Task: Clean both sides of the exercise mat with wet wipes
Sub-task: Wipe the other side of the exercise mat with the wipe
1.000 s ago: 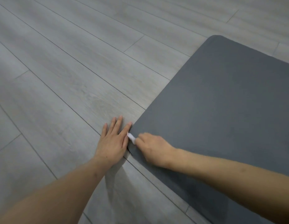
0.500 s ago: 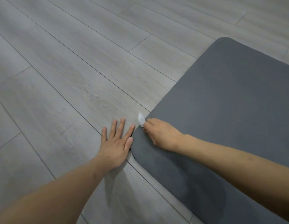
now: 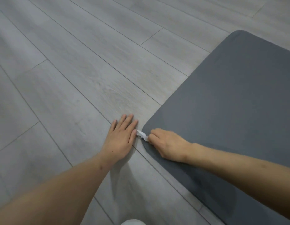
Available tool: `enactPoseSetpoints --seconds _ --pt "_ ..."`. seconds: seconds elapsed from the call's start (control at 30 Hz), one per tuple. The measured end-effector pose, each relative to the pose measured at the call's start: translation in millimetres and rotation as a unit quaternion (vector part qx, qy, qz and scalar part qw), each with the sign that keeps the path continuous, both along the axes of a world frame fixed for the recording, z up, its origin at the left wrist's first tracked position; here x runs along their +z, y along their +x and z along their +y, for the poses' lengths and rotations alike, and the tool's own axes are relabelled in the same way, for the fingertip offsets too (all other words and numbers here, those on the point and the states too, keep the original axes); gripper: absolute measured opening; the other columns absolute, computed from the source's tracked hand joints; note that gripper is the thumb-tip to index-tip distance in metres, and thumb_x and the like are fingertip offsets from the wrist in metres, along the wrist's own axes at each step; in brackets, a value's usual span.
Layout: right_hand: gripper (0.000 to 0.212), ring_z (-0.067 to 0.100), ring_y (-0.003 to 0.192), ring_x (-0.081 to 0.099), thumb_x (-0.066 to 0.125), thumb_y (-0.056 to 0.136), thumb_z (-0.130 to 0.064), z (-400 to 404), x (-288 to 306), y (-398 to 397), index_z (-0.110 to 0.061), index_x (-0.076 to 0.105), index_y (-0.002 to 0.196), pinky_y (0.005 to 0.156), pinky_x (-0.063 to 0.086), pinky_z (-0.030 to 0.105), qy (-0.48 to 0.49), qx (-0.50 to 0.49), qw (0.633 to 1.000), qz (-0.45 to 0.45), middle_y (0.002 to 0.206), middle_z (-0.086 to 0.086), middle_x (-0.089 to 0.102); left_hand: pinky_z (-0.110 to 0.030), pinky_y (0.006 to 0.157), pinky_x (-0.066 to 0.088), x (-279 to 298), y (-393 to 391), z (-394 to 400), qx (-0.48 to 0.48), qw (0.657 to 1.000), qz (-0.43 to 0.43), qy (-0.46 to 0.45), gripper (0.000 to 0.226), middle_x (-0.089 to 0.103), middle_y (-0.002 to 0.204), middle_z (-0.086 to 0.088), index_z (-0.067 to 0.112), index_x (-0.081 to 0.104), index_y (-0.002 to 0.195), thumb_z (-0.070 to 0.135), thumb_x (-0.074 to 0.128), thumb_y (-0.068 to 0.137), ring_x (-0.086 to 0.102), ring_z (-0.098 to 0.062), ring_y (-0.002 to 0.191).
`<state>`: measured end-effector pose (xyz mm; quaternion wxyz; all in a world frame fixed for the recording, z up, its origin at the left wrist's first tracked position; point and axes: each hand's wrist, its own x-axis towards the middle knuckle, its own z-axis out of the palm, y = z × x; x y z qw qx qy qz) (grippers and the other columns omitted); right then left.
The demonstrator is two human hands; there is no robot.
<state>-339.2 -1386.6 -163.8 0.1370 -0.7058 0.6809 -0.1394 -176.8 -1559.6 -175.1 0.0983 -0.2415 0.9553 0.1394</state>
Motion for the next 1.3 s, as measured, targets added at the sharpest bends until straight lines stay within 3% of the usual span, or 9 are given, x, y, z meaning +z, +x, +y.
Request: enactPoseSetpoints --seconds 0.23,0.47,0.53,0.63,0.77,0.93,1.1,1.2,1.3 --pt "0.01 0.026 0.081 0.046 0.044 0.096 -0.01 -59.8 1.6 -35.8 -0.016 0.041 0.089 0.068 0.047 0.047 0.009 -0.19 0.982 0.006 0.091 0.004 0.044 -0.038 0.129 -0.001 4.1 34.8 -5.6 0.009 0.999 -0.008 -0.036 0.071 0.008 0.173 0.01 0.029 0.022 0.164 0.048 -0.002 0.1 -0.001 -0.011 0.159" --pt "0.006 0.026 0.083 0.045 0.051 0.1 -0.013 68.8 11.0 -5.7 -0.013 0.048 0.095 0.065 0.037 0.038 0.014 0.185 0.983 -0.003 0.096 0.007 0.048 -0.042 0.129 0.011 1.3 21.3 13.5 -0.069 0.996 0.039 -0.045 0.062 0.021 0.171 0.006 0.027 0.031 0.162 0.043 0.009 0.106 0.013 -0.015 0.159" --pt "0.007 0.026 0.085 0.046 0.051 0.1 -0.012 70.0 12.2 -21.6 -0.013 0.048 0.094 0.067 0.038 0.037 0.024 0.205 0.978 0.032 0.097 0.007 0.049 -0.043 0.127 0.018 -0.3 12.4 20.0 -0.108 0.991 0.054 -0.053 0.058 0.029 0.169 0.003 0.025 0.038 0.159 0.039 0.017 0.107 0.024 -0.018 0.157" --pt "0.006 0.029 0.085 0.049 0.052 0.096 -0.011 41.9 6.1 -63.8 -0.013 0.047 0.093 0.065 0.042 0.041 -0.012 -0.005 0.997 0.076 0.096 0.01 0.049 -0.045 0.125 0.02 1.7 -5.6 30.9 -0.158 0.982 0.063 -0.077 0.056 0.034 0.167 0.001 0.024 0.044 0.156 0.037 0.022 0.107 0.03 -0.02 0.154" --pt "0.017 0.036 0.089 0.051 0.049 0.094 -0.004 59.0 1.1 -98.2 -0.017 0.039 0.087 0.067 0.031 0.037 -0.009 -0.321 0.944 0.072 0.095 0.014 0.05 -0.047 0.126 0.01 -0.2 -25.6 49.2 -0.161 0.982 0.052 -0.082 0.057 0.036 0.166 0.0 0.027 0.046 0.155 0.039 0.021 0.106 0.027 -0.02 0.155" --pt "0.015 0.027 0.08 0.047 0.059 0.096 -0.01 133.3 3.9 -20.8 -0.017 0.046 0.093 0.069 0.04 0.037 -0.018 -0.115 0.993 -0.005 0.09 0.008 0.049 -0.057 0.123 0.023 -7.6 -39.5 70.2 -0.129 0.986 0.093 -0.057 0.053 0.044 0.159 -0.007 0.02 0.054 0.147 0.036 0.028 0.105 0.034 -0.028 0.151" --pt "0.01 0.027 0.079 0.045 0.054 0.099 -0.01 192.7 13.4 -27.2 -0.012 0.049 0.091 0.067 0.037 0.036 0.034 0.054 0.998 0.016 0.091 0.008 0.049 -0.059 0.123 0.026 -9.4 -78.5 98.5 -0.219 0.966 0.136 -0.037 0.05 0.043 0.16 -0.008 0.018 0.056 0.146 0.031 0.032 0.104 0.036 -0.026 0.151" --pt "0.016 0.03 0.079 0.05 0.062 0.093 -0.01 202.4 7.1 -79.6 -0.014 0.047 0.09 0.062 0.043 0.041 0.002 -0.141 0.987 0.077 0.09 0.009 0.049 -0.057 0.124 0.025 -7.2 -109.5 119.2 -0.245 0.96 0.136 -0.027 0.05 0.043 0.161 -0.008 0.018 0.056 0.146 0.031 0.031 0.104 0.034 -0.027 0.152" --pt "0.011 0.034 0.081 0.052 0.053 0.099 -0.014 203.4 5.5 -109.0 -0.011 0.047 0.09 0.063 0.046 0.044 -0.01 -0.366 0.927 0.079 0.09 0.012 0.05 -0.054 0.125 0.023 -8.7 -130.3 137.0 -0.246 0.96 0.134 -0.016 0.051 0.042 0.161 -0.007 0.018 0.056 0.146 0.032 0.03 0.104 0.033 -0.027 0.152"
